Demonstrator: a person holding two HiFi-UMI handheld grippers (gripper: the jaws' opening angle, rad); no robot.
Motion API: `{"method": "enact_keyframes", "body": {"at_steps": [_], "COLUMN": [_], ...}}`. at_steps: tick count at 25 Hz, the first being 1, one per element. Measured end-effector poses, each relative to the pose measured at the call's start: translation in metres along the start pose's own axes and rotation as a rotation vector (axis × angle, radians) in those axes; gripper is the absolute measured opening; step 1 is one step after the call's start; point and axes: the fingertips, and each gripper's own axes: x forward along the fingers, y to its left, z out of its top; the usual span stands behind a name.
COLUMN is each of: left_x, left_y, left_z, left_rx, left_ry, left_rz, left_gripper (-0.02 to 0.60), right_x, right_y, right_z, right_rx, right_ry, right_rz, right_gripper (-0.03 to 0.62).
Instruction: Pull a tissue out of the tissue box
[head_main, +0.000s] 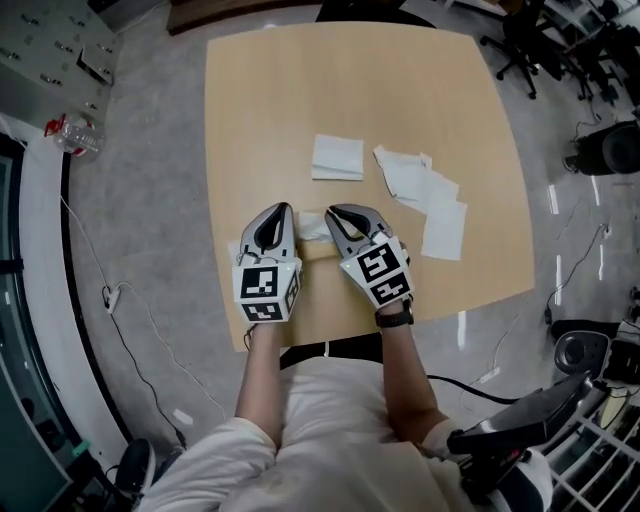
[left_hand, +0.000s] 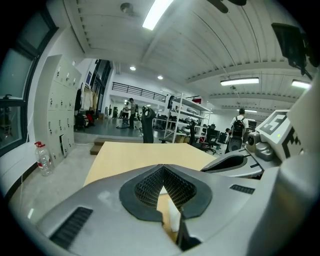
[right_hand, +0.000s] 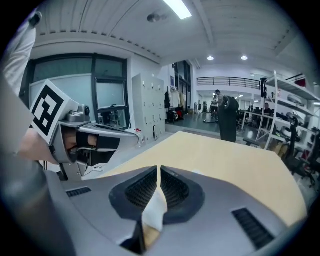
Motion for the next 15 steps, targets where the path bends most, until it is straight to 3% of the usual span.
{"method": "enact_keyframes", "body": {"at_steps": [5, 10, 15], "left_x": [0.006, 0.008, 0.009], "left_y": [0.005, 0.005, 0.0], "left_z": [-0.011, -0.021, -0.025], "left_rx": [-0.007, 0.019, 0.031], "left_ry": [0.023, 0.042, 0.054], "left_rz": [0.008, 0.017, 0.011], "left_gripper": [0.002, 0.002, 0.002], "right_x": [0.01, 0.019, 0.026], "right_y": [-0.002, -0.004, 0.002], "right_z": [-0.023, -0.047, -0.061], "right_rx": [0.01, -0.13, -0.188], "right_ry": [0.071, 0.178, 0.252], "right_rz": [-0.01, -0.051, -0.045], "right_gripper": [0.021, 0.063, 0.104]}}
